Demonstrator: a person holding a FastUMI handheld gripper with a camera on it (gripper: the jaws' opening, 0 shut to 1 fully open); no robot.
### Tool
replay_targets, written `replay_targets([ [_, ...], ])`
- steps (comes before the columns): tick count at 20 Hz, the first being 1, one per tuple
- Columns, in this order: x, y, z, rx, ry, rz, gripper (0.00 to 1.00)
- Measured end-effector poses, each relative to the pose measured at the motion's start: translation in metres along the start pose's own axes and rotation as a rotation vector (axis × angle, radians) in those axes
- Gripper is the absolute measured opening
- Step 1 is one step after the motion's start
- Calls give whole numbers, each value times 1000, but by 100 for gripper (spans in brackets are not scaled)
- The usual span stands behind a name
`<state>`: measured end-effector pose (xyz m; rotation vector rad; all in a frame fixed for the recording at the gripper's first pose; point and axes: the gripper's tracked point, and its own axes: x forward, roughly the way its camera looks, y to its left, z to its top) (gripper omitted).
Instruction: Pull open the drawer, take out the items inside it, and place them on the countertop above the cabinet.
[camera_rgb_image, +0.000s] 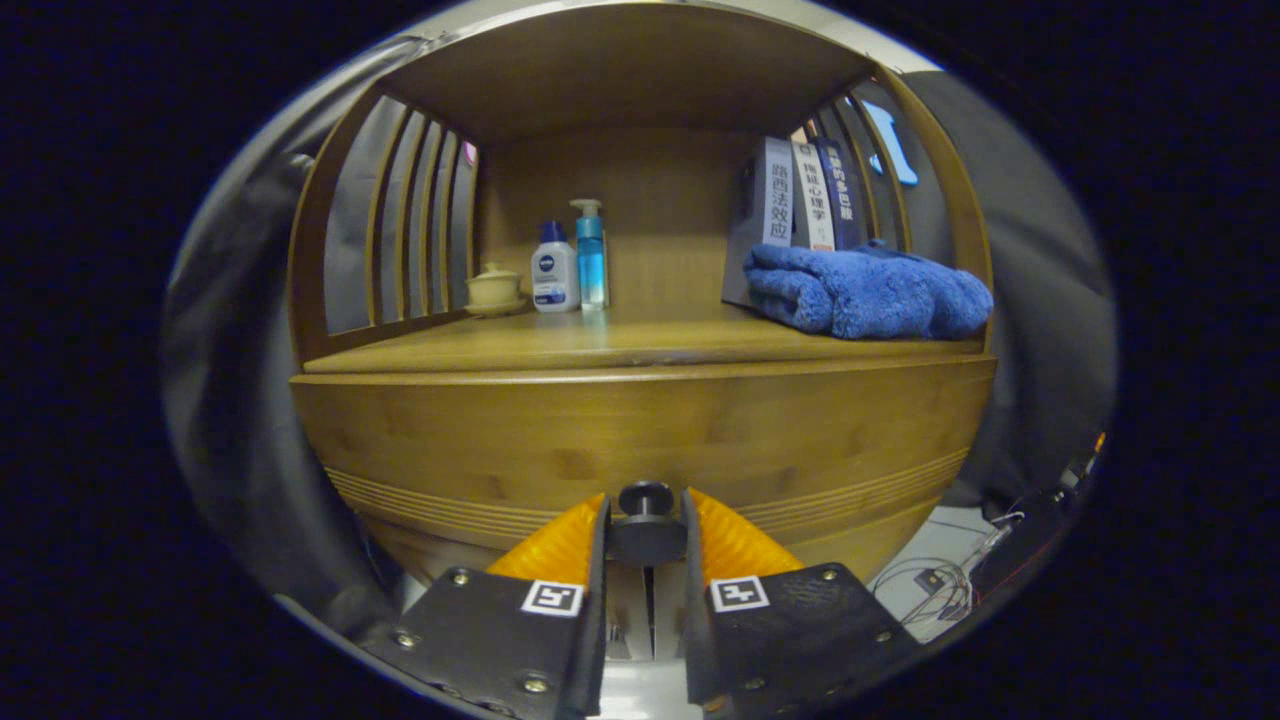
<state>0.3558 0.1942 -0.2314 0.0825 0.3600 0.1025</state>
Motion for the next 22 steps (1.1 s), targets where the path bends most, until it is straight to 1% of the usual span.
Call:
replay_targets([
  [1,-6,-1,-2,-2,9,5,25],
  [4,-33,-3,-9,2,19,18,25],
  [12,-132,-13,-31,-2,32,33,25],
  [16,-158,-18,-49,23,65,34,25],
  [17,-163,-18,-46,34,49,37,25],
  [21,-166,-18,-55,3,95,55,25],
  [22,-172,-18,-54,13,109,64,34],
])
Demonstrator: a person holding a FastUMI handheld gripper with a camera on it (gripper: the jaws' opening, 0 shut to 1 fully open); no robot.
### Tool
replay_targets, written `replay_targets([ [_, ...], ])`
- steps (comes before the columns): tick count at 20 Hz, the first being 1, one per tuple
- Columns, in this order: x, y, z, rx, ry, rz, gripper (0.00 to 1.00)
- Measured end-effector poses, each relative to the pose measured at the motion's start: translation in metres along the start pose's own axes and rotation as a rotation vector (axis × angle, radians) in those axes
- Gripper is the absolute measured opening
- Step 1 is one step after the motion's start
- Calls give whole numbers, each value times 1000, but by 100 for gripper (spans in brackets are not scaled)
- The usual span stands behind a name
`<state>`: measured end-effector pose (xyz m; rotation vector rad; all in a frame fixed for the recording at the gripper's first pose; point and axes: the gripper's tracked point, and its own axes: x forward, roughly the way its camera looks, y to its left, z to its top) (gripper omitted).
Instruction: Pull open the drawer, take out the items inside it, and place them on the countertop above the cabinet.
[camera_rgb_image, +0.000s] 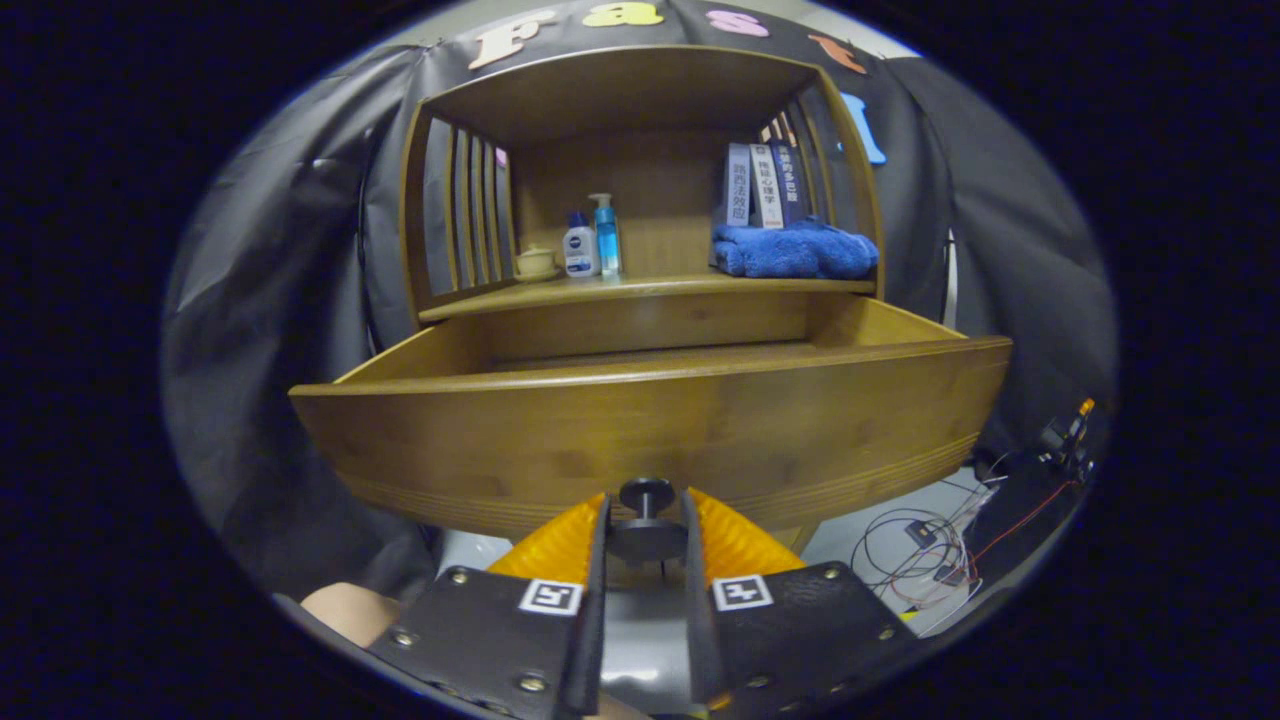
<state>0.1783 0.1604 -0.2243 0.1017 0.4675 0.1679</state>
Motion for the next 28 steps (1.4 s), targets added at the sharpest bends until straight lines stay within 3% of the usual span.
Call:
replay_targets([
  [1,-4,-1,3,15,5,6,38],
  [2,-12,-1,11,27,-8,5,48],
  [8,-28,10,100,2,-68,68,48],
  [14,42,14,135,-146,105,110,48],
  [20,101,12,82,-276,418,108,54],
  [28,117,6,28,-340,732,83,54],
])
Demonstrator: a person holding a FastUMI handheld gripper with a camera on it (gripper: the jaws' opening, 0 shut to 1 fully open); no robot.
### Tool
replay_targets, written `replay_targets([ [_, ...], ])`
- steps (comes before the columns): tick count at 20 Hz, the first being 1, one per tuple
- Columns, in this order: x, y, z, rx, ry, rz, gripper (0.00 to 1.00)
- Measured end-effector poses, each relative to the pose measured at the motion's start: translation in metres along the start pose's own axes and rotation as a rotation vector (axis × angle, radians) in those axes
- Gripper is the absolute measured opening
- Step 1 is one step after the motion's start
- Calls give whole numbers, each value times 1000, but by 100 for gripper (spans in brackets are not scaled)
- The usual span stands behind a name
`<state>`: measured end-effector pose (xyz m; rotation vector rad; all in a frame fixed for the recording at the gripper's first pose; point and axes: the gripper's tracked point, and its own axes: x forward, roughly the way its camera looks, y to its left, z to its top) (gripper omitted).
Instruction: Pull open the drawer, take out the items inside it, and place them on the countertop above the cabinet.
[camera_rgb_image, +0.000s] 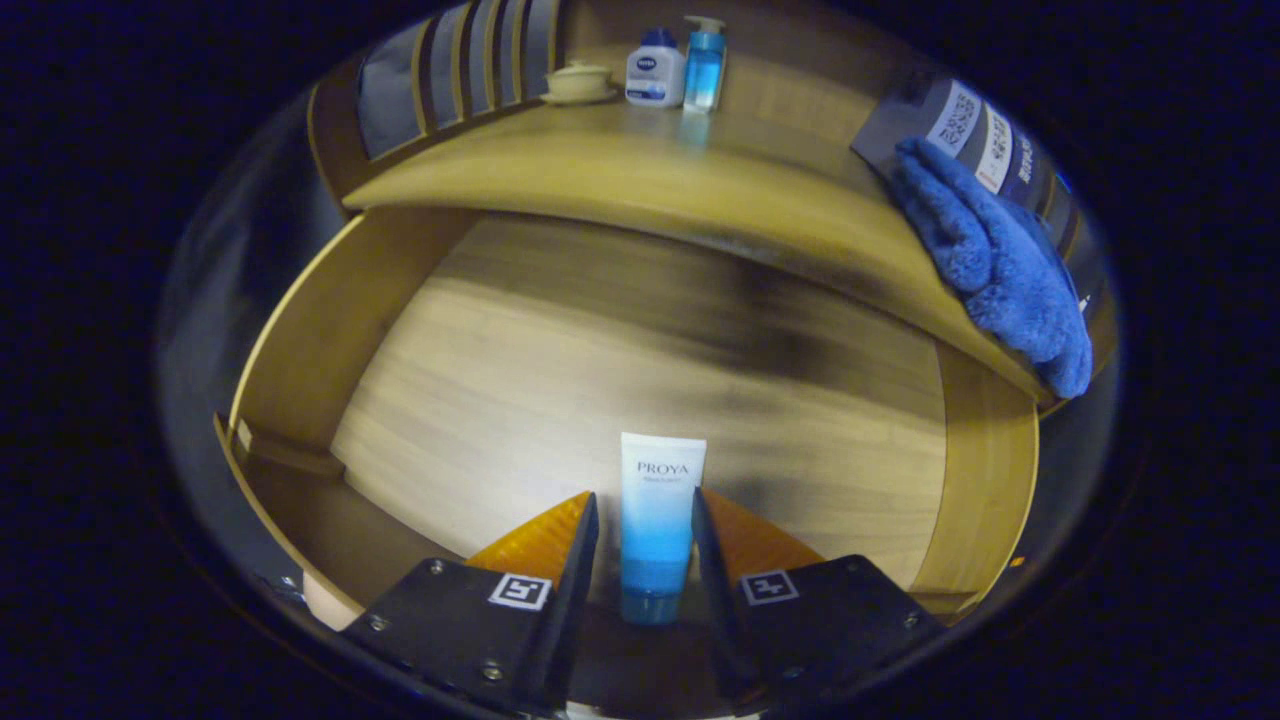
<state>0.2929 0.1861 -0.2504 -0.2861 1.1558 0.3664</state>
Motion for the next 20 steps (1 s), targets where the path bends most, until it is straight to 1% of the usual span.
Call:
replay_targets([
  [4,14,-4,-12,-8,71,-18,56],
  [5,16,-2,-16,-17,92,-6,56],
  [6,26,-2,-9,0,73,2,56],
  [8,16,-3,-16,2,75,0,47],
  [10,9,-3,-2,17,-1,3,47],
  [12,-9,-3,12,23,-84,13,47],
  [16,-54,-10,49,-48,-254,-30,47],
  [17,-66,-9,62,-48,-302,-26,47],
  [18,-84,-17,81,-9,-384,-57,46],
  [19,-97,-20,97,27,-429,-69,27],
  [20,-104,-25,110,51,-445,-67,8],
])
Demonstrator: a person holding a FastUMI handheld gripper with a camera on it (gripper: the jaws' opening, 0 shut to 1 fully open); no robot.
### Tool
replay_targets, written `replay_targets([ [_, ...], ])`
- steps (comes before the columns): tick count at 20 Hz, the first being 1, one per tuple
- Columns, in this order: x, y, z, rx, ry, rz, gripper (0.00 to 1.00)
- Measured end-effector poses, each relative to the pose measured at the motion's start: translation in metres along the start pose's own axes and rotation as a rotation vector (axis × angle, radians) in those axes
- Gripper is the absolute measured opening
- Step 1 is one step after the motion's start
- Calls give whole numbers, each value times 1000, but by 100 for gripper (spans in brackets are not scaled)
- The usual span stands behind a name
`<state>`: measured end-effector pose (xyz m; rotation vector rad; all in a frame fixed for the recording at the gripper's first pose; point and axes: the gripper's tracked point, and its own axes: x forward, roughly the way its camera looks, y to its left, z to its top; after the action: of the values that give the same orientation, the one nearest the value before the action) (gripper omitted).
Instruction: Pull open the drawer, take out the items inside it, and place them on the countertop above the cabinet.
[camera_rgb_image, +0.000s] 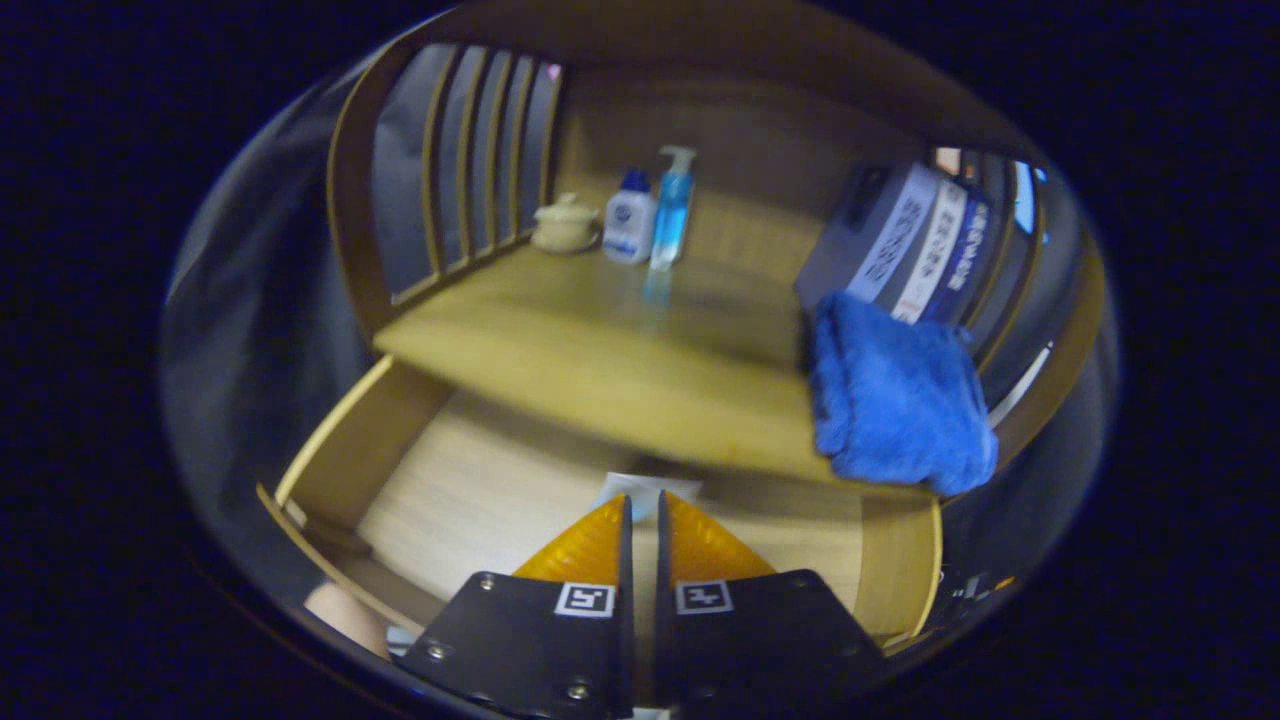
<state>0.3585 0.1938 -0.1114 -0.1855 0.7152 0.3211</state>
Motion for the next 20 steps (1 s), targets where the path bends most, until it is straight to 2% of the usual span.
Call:
replay_targets([
  [2,1,-4,13,30,-5,5,5],
  [6,12,3,-6,29,38,25,4],
  [9,23,17,-25,35,84,67,4],
  [13,24,38,-37,-17,125,137,4],
  [17,24,57,-51,-186,170,222,12],
  [18,24,60,-53,-247,180,246,20],
  [20,31,68,-64,-366,209,296,26],
])
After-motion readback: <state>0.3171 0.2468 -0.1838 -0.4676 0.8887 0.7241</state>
